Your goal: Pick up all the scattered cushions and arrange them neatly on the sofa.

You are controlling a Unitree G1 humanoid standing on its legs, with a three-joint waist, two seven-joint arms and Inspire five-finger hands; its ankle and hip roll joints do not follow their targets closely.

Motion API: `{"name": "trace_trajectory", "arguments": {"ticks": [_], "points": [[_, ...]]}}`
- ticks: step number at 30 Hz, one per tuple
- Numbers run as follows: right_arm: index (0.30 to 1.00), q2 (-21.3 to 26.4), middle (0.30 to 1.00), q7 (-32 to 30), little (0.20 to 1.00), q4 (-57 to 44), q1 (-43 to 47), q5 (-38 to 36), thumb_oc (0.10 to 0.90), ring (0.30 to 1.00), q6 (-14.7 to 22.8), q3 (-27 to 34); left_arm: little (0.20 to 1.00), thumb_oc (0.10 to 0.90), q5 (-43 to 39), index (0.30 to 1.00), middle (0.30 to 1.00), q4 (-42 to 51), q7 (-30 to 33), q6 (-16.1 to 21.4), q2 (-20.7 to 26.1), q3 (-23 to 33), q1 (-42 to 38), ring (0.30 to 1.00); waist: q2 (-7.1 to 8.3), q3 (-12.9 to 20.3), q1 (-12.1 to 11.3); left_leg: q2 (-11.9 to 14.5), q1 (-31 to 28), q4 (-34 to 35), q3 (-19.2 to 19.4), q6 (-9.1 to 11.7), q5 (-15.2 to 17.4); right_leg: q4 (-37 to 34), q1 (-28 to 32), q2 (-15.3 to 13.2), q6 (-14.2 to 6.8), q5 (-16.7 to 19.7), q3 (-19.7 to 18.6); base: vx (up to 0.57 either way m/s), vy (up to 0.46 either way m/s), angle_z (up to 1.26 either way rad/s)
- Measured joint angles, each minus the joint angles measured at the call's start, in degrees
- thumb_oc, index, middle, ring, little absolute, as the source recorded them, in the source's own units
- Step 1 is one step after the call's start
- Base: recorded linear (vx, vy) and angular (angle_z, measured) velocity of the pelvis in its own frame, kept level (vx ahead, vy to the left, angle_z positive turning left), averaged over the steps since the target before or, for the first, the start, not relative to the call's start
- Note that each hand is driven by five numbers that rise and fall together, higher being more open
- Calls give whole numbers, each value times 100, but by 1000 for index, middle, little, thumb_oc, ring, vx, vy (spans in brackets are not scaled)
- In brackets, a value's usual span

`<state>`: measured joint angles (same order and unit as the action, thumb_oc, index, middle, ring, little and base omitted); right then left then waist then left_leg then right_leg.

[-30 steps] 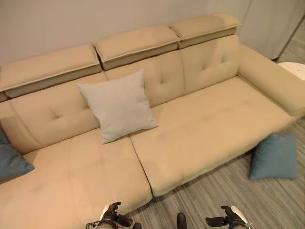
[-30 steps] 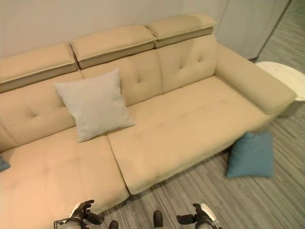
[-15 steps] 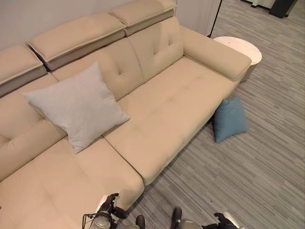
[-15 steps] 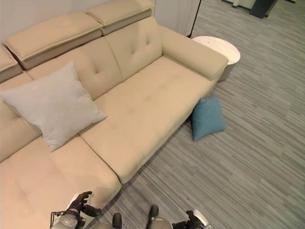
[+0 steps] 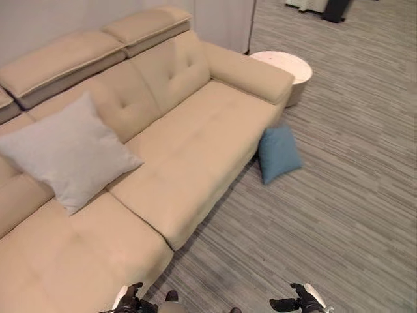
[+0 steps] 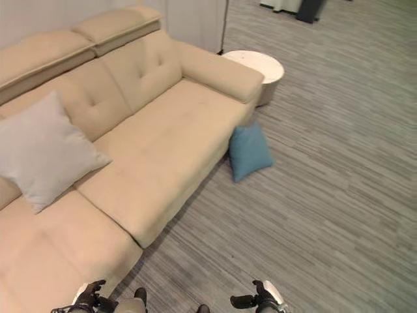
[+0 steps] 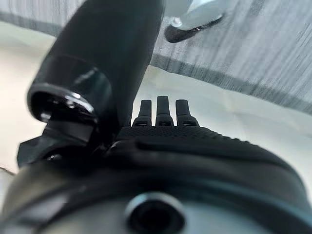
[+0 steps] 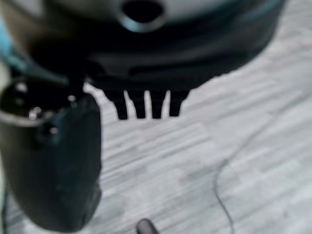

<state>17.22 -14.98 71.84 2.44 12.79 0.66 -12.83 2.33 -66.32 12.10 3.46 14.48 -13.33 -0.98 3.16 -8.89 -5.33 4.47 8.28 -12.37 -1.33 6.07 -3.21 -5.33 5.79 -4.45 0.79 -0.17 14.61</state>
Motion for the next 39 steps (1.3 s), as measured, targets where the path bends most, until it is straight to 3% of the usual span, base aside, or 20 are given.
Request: {"name": "trace_trajectory", "arguments": {"ticks": [5,7,9,10,14,16,17,19,21,22,23,24,27,28,30,31,32,33,35,39], "points": [[900,53,900,-24,900,346,-65,-144,800,900,-97,209,900,800,-1,900,900,-26,-12,-4,-131,-178,-17,900,-88,17,105,-558,77,1082,-81,-55,-23,-38,-95,47,8,7,-380,170,11,-50],[900,97,900,-47,900,430,-72,-186,800,900,-132,228,900,800,2,900,900,-59,-12,-5,-196,-180,-16,900,-213,58,108,-541,84,1427,-192,49,-72,-38,-110,166,-77,-55,-667,222,61,-77],[900,142,900,-43,900,433,-85,-185,800,900,-127,216,900,800,1,900,900,-55,-11,-7,-250,-169,9,900,-372,90,41,-454,-60,1483,-37,-302,-467,-38,-132,253,-275,-33,-870,244,96,-90],[900,52,900,-41,900,420,-82,-185,800,900,-120,208,900,800,4,900,900,-64,-10,-14,-187,-162,-4,900,-258,89,61,-539,-163,1491,142,-514,-367,-36,-105,106,-352,-69,-887,170,72,-58],[900,-118,900,-29,900,427,-91,-180,800,900,-121,210,900,800,2,900,900,-37,-17,-11,-128,-157,-184,900,-117,67,48,-751,-416,1498,429,-770,-208,81,-10,-187,-519,-132,-1029,232,118,-40],[900,-190,900,-2,900,416,36,-179,800,900,-114,206,900,800,0,900,900,-7,-20,-16,-119,-158,-184,900,-164,64,-20,-682,-691,1576,670,-875,-23,651,-162,-156,-696,-250,-1022,151,92,-75],[900,-195,900,18,900,362,216,-177,800,900,-103,200,900,800,-3,900,900,4,-23,-21,-128,-169,-162,900,-303,18,-7,-527,-781,1567,781,-906,-41,1667,-622,-132,-970,-495,-980,87,102,-52],[900,-214,900,51,900,215,309,-176,800,900,-92,156,900,800,-2,900,900,48,-13,-17,-77,-192,-287,900,-229,-37,-14,-534,-865,1499,874,-963,61,2979,-1227,-256,-1268,-686,-966,99,110,-29],[900,-213,900,59,900,127,451,-160,800,900,-100,88,900,800,-5,900,900,128,-17,-18,24,-341,-387,900,-180,-151,0,-535,-956,1492,928,-1146,197,4102,-1777,-594,-1339,-527,-298,191,26,-13],[900,-212,900,57,900,73,456,-160,800,900,-100,87,900,800,-5,900,900,156,-16,-19,32,-343,-394,900,-168,-145,5,-546,-977,1475,948,-1132,197,4208,-1880,-761,-1294,-570,-74,272,-23,-38],[900,-213,900,63,900,11,491,-160,800,900,-122,97,900,800,-8,900,900,133,-14,-30,28,-332,-352,900,-218,-179,-27,-579,-1149,1601,1063,-1161,341,3530,-1846,-1195,-987,-681,702,221,-71,-42],[900,-213,900,60,900,-136,526,-159,800,900,-85,86,900,800,-6,900,900,98,-18,-133,30,-233,-345,900,-269,-203,68,-578,-1268,1716,1094,-1160,322,2471,-1871,-1280,-968,-503,843,300,-152,-40],[900,-218,900,80,900,-116,412,-162,800,900,-69,83,900,800,-2,900,900,-186,-11,-122,30,21,-352,900,-285,-206,280,-575,-1622,1749,1103,-913,611,1183,-2049,-1014,-1064,127,550,407,-329,7],[900,-283,900,71,900,-81,349,-221,800,900,-57,112,900,800,2,900,900,-359,-5,-130,-7,54,-216,900,-284,-78,478,-507,-1720,1754,968,-749,767,1265,-2026,-786,-961,260,377,289,-319,49],[900,-256,900,69,900,-68,226,-234,800,900,-56,164,900,800,4,900,900,-330,-11,-123,-97,6,-138,900,-403,145,470,-336,-1794,1702,824,-575,829,1259,-1984,-640,-599,541,417,124,-264,47],[900,-226,900,78,900,-16,234,-232,800,900,-76,166,900,800,0,900,900,-325,-19,-122,-219,-24,-134,900,-450,135,399,-212,-1706,1226,717,-450,833,1042,-1699,-434,-237,763,492,83,-370,29],[900,-234,900,77,900,-19,269,-235,800,900,-78,198,900,800,1,900,900,-329,-29,-123,-251,-26,-140,900,-384,115,382,-151,-1442,631,712,-375,845,893,-1553,-418,-124,800,547,62,-381,18],[900,-210,900,52,900,-51,283,-239,800,900,-21,205,900,800,-16,900,900,-304,-37,-112,-299,43,-159,900,-248,94,321,-105,-761,-911,722,-238,747,706,-1350,-369,36,776,568,14,-256,-4],[900,-176,900,33,900,-57,361,-241,800,900,8,195,900,800,-52,900,900,-249,5,-105,-228,42,-192,900,-141,45,257,28,-177,-2171,675,-62,656,557,-1112,-319,181,662,504,38,-167,-32],[900,79,900,-57,900,-79,418,-306,800,900,-16,212,900,800,-50,900,900,-96,-13,-89,-232,-10,-462,900,-188,-93,375,126,479,-2099,770,-62,627,170,-624,-25,432,431,255,158,-79,-38]]}}
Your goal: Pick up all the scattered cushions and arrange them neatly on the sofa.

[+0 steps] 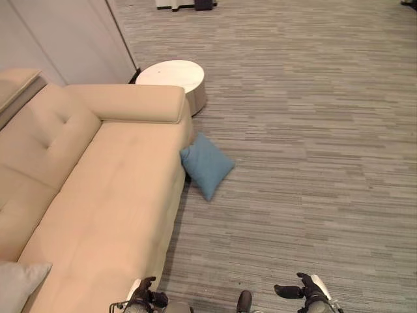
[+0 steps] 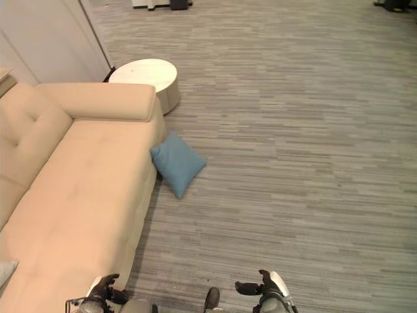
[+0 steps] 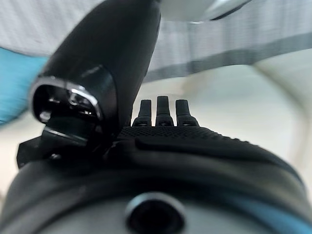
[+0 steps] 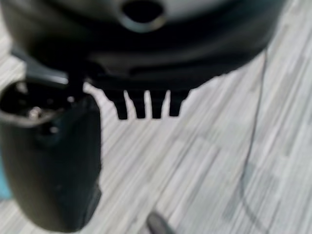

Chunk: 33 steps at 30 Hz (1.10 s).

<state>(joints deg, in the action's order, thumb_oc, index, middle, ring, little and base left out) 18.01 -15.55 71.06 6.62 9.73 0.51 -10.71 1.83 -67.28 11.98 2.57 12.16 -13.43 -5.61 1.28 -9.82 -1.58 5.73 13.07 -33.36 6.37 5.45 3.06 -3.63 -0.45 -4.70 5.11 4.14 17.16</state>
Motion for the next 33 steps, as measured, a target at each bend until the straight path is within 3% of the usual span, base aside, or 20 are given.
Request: {"name": "trace_trajectory", "arguments": {"ticks": [2,3,5,7,10,11,12,13,15,16,17,19,20,22,23,25,27,30,33], "points": [[900,4,900,-4,900,29,-35,-21,800,900,-51,-8,900,800,2,900,900,72,-1,4,-8,-11,-9,900,58,-64,53,22,22,591,128,17,-20,-146,190,53,10,-26,-53,204,-1,-32],[900,14,900,-13,900,46,-101,-66,800,900,-63,-9,900,800,8,900,900,42,-12,4,-18,-149,-79,900,71,-100,131,18,-43,1443,215,19,-136,-164,289,119,-39,-52,-89,227,41,-36],[900,27,900,-28,900,64,-193,-110,800,900,-72,-6,900,800,48,900,900,63,-14,3,-52,-226,-164,900,47,-167,177,-157,-60,2217,204,13,-298,-164,351,143,-89,-150,-240,249,47,-38],[900,60,900,-37,900,84,-278,-119,800,900,-117,0,900,800,56,900,900,51,-36,9,-125,-234,-180,900,-11,-206,253,-393,-114,3056,88,-43,-564,-167,402,165,-187,-272,-385,331,65,-29],[900,63,900,-50,900,305,-277,-127,800,900,-172,15,900,800,42,900,900,-5,-60,25,-200,-221,-234,900,-212,-322,151,-620,-154,3860,-98,84,-970,-174,683,212,-360,-548,-732,304,97,-46],[900,82,900,-48,900,294,-307,-126,800,900,-174,18,900,800,38,900,900,28,-65,31,-219,-220,-192,900,-302,-321,82,-565,-205,3859,-103,32,-1026,-166,762,239,-431,-573,-779,314,98,-87],[900,110,900,-48,900,301,-385,-118,800,900,-174,3,900,800,42,900,900,33,-67,28,-277,-212,-63,900,-525,-249,16,-458,-404,3792,-131,-308,-1308,-166,999,316,-638,-730,-994,209,66,-85],[900,75,900,-38,900,300,-466,-111,800,900,-160,-15,900,800,50,900,900,21,-66,-13,-269,-211,-26,900,-516,-178,17,-528,-484,3718,-112,-519,-1463,-118,1057,238,-779,-824,-978,272,117,-81],[900,-79,900,-14,900,274,-461,-98,800,900,-133,-18,900,800,58,900,900,36,-50,-13,-141,-215,13,900,-342,-94,32,-789,-629,3694,-26,-743,-1253,154,1025,-50,-965,-954,-931,282,150,-39],[900,-166,900,27,900,288,-422,-81,800,900,-107,-12,900,800,59,900,900,-15,-56,-50,-108,-205,-13,900,-302,-91,48,-926,-859,3807,22,-886,-1152,554,1004,-216,-1115,-1070,-895,189,129,-29],[900,-200,900,49,900,273,-405,-66,800,900,-117,-14,900,800,61,900,900,-26,-50,-50,-105,-215,14,900,-359,-61,18,-916,-961,3847,51,-913,-1174,1024,794,-277,-1233,-1234,-849,136,127,-38],[900,-265,900,121,900,218,-314,26,800,900,-101,-147,900,800,61,900,900,-12,-52,-49,-3,-235,18,900,-346,-73,28,-956,-1189,3842,122,-1104,-1062,3482,-289,-541,-1560,-1431,-936,102,107,-14],[900,-291,900,113,900,130,-280,23,800,900,-83,-126,900,800,60,900,900,-10,-49,-49,46,-282,12,900,-316,-76,87,-986,-1242,3824,79,-1147,-1027,4001,-582,-636,-1653,-1511,-995,148,86,24],[900,-279,900,106,900,58,-157,45,800,900,-90,-192,900,800,60,900,900,40,-51,-42,173,-440,-9,900,-175,-89,45,-1078,-1350,3760,92,-1240,-883,4379,-1119,-775,-1742,-1500,-948,171,45,18],[900,-267,900,106,900,44,-82,72,800,900,-94,-234,900,800,59,900,900,32,-50,-46,174,-437,-17,900,-168,-115,16,-1084,-1426,3772,66,-1277,-786,4317,-1304,-799,-1701,-1504,-930,177,-22,-4],[900,-270,900,114,900,-13,64,116,800,900,-75,-242,900,800,57,900,900,12,-55,-47,148,-437,52,900,-213,-182,-27,-1071,-1610,3784,67,-1210,-644,3335,-1419,-774,-1463,-1433,-618,171,-55,-4],[900,-282,900,139,900,-57,42,117,800,900,-55,-230,900,800,58,900,900,0,-59,-47,133,-432,108,900,-224,-201,-38,-1094,-1711,3788,28,-1191,-594,2825,-1521,-744,-1292,-1276,-586,226,-100,14],[900,-291,900,159,900,-78,60,121,800,900,-48,-240,900,800,71,900,900,-237,-53,-50,99,-377,136,900,-221,-230,-21,-1082,-1818,3759,-126,-1128,-366,1696,-1543,-550,-1290,-746,-852,224,-104,16],[900,-294,900,161,900,-66,74,121,800,900,-49,-234,900,800,112,900,900,-296,-57,-49,71,-377,281,900,-224,-273,75,-1025,-2027,3767,-287,-919,-218,1261,-1378,-565,-1118,170,-650,213,-164,29]]}}
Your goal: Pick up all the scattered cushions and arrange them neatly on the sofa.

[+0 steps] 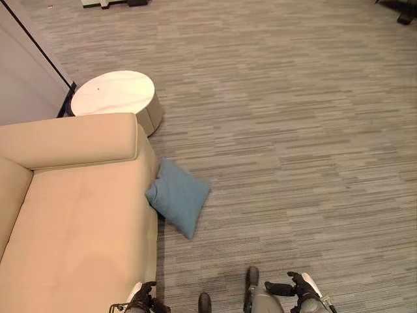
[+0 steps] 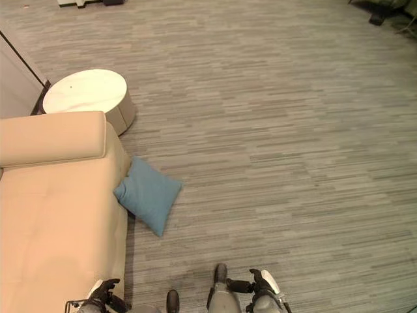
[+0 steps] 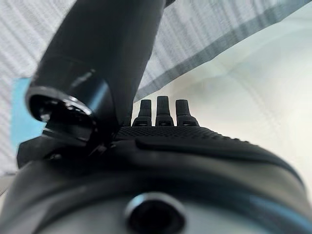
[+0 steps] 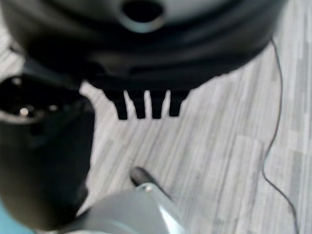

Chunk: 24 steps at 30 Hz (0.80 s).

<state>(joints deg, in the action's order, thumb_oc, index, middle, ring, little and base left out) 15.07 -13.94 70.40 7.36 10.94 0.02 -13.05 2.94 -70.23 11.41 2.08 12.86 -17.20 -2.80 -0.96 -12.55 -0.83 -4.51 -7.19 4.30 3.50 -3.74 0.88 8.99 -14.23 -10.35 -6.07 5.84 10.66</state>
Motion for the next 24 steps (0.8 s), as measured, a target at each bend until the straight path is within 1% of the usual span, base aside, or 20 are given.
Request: {"name": "trace_trajectory", "arguments": {"ticks": [1,3,4,6,7,8,9,10,11,12,13,14,16,17,18,19,20,21,23,24], "points": [[900,57,900,-2,900,81,-4,6,800,900,-14,1,900,800,2,900,900,-12,2,4,-112,14,73,900,-170,16,-2,195,-71,-62,-96,106,99,-226,270,150,296,107,192,302,-257,30],[900,87,900,7,900,115,-84,5,800,900,-37,0,900,800,7,900,900,-10,2,14,-196,49,57,900,-295,78,-25,409,-86,-216,-269,227,141,-636,648,364,399,152,409,204,-229,41],[900,94,900,7,900,112,-149,4,800,900,-44,0,900,800,4,900,900,47,6,19,-199,84,19,900,-273,79,-31,461,-20,-452,-327,311,175,-856,851,429,466,181,512,119,-211,41],[900,125,900,4,900,111,-180,-3,800,900,-36,3,900,800,-1,900,900,37,10,23,-220,187,-61,900,-192,98,5,444,269,-1025,-387,472,253,-1050,1015,401,495,174,669,28,-153,34],[900,187,900,0,900,105,-158,-4,800,900,-24,-5,900,800,-5,900,900,88,15,36,-219,231,-95,900,-114,83,-35,431,636,-1817,-300,640,372,-1126,1096,362,630,159,683,-4,-128,12],[900,240,900,0,900,87,-116,-17,800,900,-19,-4,900,800,-9,900,900,94,14,48,-242,237,-107,900,-134,94,-86,456,892,-2325,-247,733,332,-1065,1067,415,661,76,667,27,-192,0],[900,270,900,-7,900,93,-125,-31,800,900,-5,-6,900,800,-11,900,900,101,14,59,-233,223,-189,900,-94,73,-101,465,1169,-2842,-245,786,329,-1049,1078,373,694,34,680,109,-178,-6],[900,281,900,-4,900,90,-109,-31,800,900,-12,-6,900,800,-13,900,900,106,15,59,-231,225,-242,900,-72,59,-157,485,1319,-3147,-246,852,272,-1071,1116,391,737,5,678,113,-179,3],[900,285,900,-11,900,90,-63,-39,800,900,-17,-14,900,800,-10,900,900,107,13,61,-284,231,-259,900,-58,37,-227,511,1492,-3395,-316,1011,97,-1059,1178,480,780,-185,686,140,-156,24],[900,271,900,-17,900,98,-147,-50,800,900,-18,-43,900,800,-10,900,900,139,16,63,-203,193,-357,900,40,-6,-211,485,1660,-3772,-365,1115,75,-1170,1304,426,826,-113,704,173,-91,47],[900,249,900,-25,900,118,-189,-55,800,900,-44,-131,900,800,-9,900,900,168,16,72,-190,195,-409,900,94,-33,-291,555,1721,-3671,-289,978,184,-1224,1447,461,901,-189,853,175,-91,59],[900,257,900,-25,900,120,-197,-55,800,900,-43,-168,900,800,-6,900,900,172,20,70,-195,170,-460,900,121,-47,-299,576,1797,-3401,-218,959,194,-1290,1514,494,918,-267,966,238,-77,57],[900,224,900,-24,900,120,-196,-60,800,900,-47,-158,900,800,4,900,900,187,20,66,-132,158,-592,900,250,-124,-326,560,1819,-2468,87,867,182,-1470,1673,507,912,-304,1150,249,-50,51],[900,224,900,-25,900,123,-200,-60,800,900,-45,-146,900,800,5,900,900,174,18,59,-117,157,-627,900,281,-142,-323,558,1820,-2103,242,785,115,-1470,1720,513,891,-339,1242,197,-32,47],[900,225,900,-26,900,140,-214,-65,800,900,-54,-133,900,800,5,900,900,164,14,57,-113,158,-642,900,309,-146,-324,557,1825,-1671,413,796,18,-1471,1783,537,873,-393,1337,265,15,54],[900,235,900,-41,900,135,-249,-68,800,900,-57,-120,900,800,11,900,900,169,21,57,-85,162,-622,900,293,-112,-344,587,1873,-1208,721,765,-215,-1471,1917,631,834,-494,1465,226,75,35],[900,235,900,-45,900,135,-247,-69,800,900,-56,-119,900,800,9,900,900,171,24,58,-77,164,-600,900,312,-110,-383,603,1909,-1174,773,741,-317,-1471,1966,671,812,-527,1462,315,120,7],[900,230,900,-45,900,134,-234,-73,800,900,-55,-126,900,800,8,900,900,165,38,40,-38,177,-524,900,336,-31,-467,650,1874,-1144,946,674,-402,-1471,2071,733,717,-600,1461,265,124,-21],[900,237,900,-48,900,144,-286,-58,800,900,-54,-129,900,800,9,900,900,154,34,35,-12,177,-345,900,290,143,-469,643,1674,-875,920,519,-534,-1428,2195,802,596,-650,1436,192,113,-16],[900,203,900,-52,900,238,-367,-48,800,900,-56,-129,900,800,6,900,900,101,0,15,-12,171,-172,900,301,299,-431,561,1358,-546,889,123,-763,-1373,2355,786,412,-774,1424,113,183,6]]}}
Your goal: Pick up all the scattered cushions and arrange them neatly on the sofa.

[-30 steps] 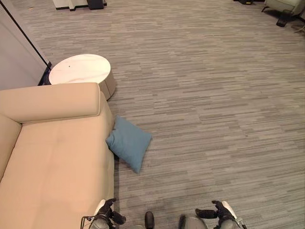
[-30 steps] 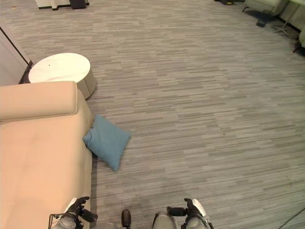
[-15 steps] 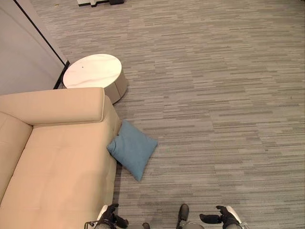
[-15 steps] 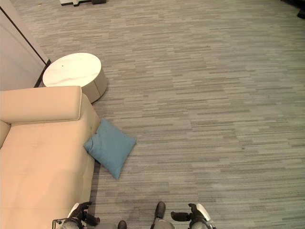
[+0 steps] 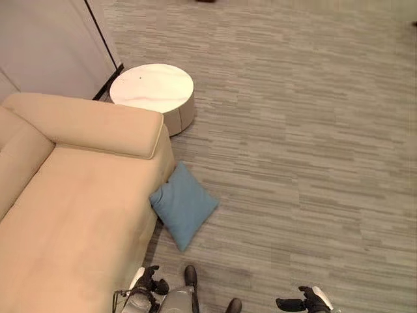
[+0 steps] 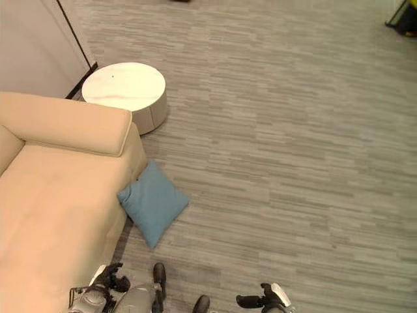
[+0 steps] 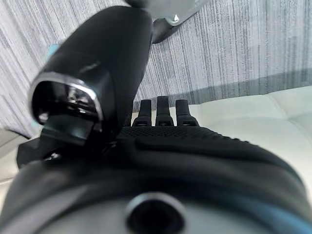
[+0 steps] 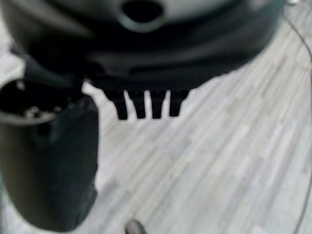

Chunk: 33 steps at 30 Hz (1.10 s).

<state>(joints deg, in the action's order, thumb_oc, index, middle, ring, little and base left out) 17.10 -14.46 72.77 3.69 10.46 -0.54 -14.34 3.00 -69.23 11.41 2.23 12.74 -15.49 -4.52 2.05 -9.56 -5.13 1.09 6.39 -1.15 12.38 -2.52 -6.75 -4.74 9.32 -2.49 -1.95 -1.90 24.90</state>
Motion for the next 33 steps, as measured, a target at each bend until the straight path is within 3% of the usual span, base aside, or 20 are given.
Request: {"name": "trace_trajectory", "arguments": {"ticks": [2,3,4,6,8,10,12,14,15,16,17,19,20,21,22,26,29,31,32,33], "points": [[900,-71,900,19,900,101,-70,25,800,900,-7,10,900,800,-6,900,900,33,-2,-8,60,5,41,900,154,130,-19,-276,-240,273,-26,-124,67,485,-52,-294,-245,-247,28,91,185,20],[900,-25,900,21,900,94,-71,37,800,900,-15,21,900,800,-7,900,900,34,-57,-9,30,-8,38,900,19,116,-23,-268,-365,402,-58,-185,45,1450,-415,-538,-314,-552,26,122,144,17],[900,-22,900,26,900,74,-14,54,800,900,-11,14,900,800,-8,900,900,54,-61,-2,44,-5,23,900,-27,134,-32,-306,-400,405,-129,-266,135,2213,-709,-736,-492,-646,0,121,143,19],[900,-30,900,41,900,57,-5,62,800,900,0,-1,900,800,-8,900,900,3,-76,-19,59,-11,-83,900,-43,113,10,-490,-582,410,-386,-394,239,3870,-1251,-1231,-618,-687,-66,77,53,55],[900,-51,900,42,900,68,-8,68,800,900,4,-66,900,800,-8,900,900,45,-62,29,116,-51,-131,900,-100,62,23,-655,-882,404,-765,-484,367,4313,-1614,-1377,-749,-820,-554,161,-19,99],[900,-29,900,41,900,66,145,72,800,900,14,-92,900,800,-10,900,900,-14,-57,41,130,-76,-82,900,-144,36,-74,-714,-1035,405,-853,-377,480,4063,-1782,-1568,-768,-806,-495,148,-134,63],[900,-28,900,42,900,-21,198,76,800,900,64,-97,900,800,-14,900,900,-22,-44,41,133,9,4,900,-173,55,-193,-703,-1034,298,-928,-417,599,3194,-1828,-1733,-708,-661,-156,122,-177,27],[900,-46,900,51,900,-121,318,77,800,900,69,-95,900,800,-12,900,900,-101,-48,-9,178,-1,54,900,-176,20,-223,-687,-1044,296,-1196,-392,616,2514,-1836,-1651,-819,-401,-290,146,-184,51],[900,-59,900,57,900,-128,327,76,800,900,76,-97,900,800,-10,900,900,-227,-43,-15,180,0,63,900,-195,15,-168,-599,-1055,309,-1367,-360,616,1892,-1757,-1326,-799,-336,-988,121,-137,69],[900,-60,900,57,900,-128,328,76,800,900,83,-96,900,800,-9,900,900,-234,-44,-19,194,-4,81,900,-174,8,-164,-591,-1070,307,-1435,-351,608,1713,-1734,-1254,-802,-215,-1097,188,-218,80],[900,-61,900,56,900,-138,337,73,800,900,84,-97,900,800,-6,900,900,-238,-38,-9,173,0,121,900,-127,-21,-189,-580,-1152,328,-1697,-279,657,1594,-1806,-1065,-819,-68,-1471,176,-204,81],[900,-57,900,54,900,-152,327,72,800,900,87,-97,900,800,0,900,900,-240,-35,-5,160,-10,113,900,-94,-21,-20,-540,-1157,330,-2130,-230,678,1218,-1765,-791,-732,16,-1982,145,-183,114],[900,-91,900,59,900,-142,270,72,800,900,89,-107,900,800,8,900,900,-228,-36,4,152,-9,94,900,-27,-43,14,-477,-1165,341,-2296,-155,691,908,-1816,-611,-612,254,-2281,151,-267,111],[900,-118,900,62,900,-135,247,72,800,900,88,-105,900,800,15,900,900,-224,-38,6,155,-11,121,900,30,-43,2,-486,-1213,380,-2403,-62,712,777,-1815,-612,-591,407,-2262,187,-393,120],[900,-154,900,63,900,-105,145,70,800,900,83,-102,900,800,41,900,900,-255,-43,-8,108,-8,162,900,95,-19,54,-471,-1281,431,-2674,56,761,592,-1636,-658,-416,887,-2038,72,-237,87],[900,-128,900,69,900,-159,204,56,800,900,79,-91,900,800,44,900,900,-208,-45,19,-39,-23,135,900,-163,45,145,-65,-884,-67,-2888,461,892,222,-1326,-269,-138,842,-1402,127,-318,71],[900,-76,900,64,900,-164,251,43,800,900,111,-96,900,800,39,900,900,-166,-43,40,-85,-19,-80,900,-46,-3,144,-169,-439,-716,-2823,766,771,-53,-1144,-271,41,900,-1082,-3,-135,81],[900,0,900,53,900,-178,381,20,800,900,122,-95,900,800,38,900,900,-138,-44,58,-89,-14,-201,900,8,-83,117,-184,-74,-1235,-2417,888,678,-55,-1101,-280,195,841,-885,-8,-149,59],[900,55,900,46,900,-233,384,12,800,900,140,-89,900,800,38,900,900,-162,-44,52,-89,-20,-326,900,78,-132,168,-150,199,-1518,-1765,839,476,-58,-1065,-301,284,741,-691,53,-96,81],[900,56,900,48,900,-232,386,7,800,900,137,-92,900,800,37,900,900,-133,-44,55,-73,-15,-373,900,109,-148,220,-111,270,-1593,-1444,853,452,-96,-1060,-323,327,685,-576,50,-43,88]]}}
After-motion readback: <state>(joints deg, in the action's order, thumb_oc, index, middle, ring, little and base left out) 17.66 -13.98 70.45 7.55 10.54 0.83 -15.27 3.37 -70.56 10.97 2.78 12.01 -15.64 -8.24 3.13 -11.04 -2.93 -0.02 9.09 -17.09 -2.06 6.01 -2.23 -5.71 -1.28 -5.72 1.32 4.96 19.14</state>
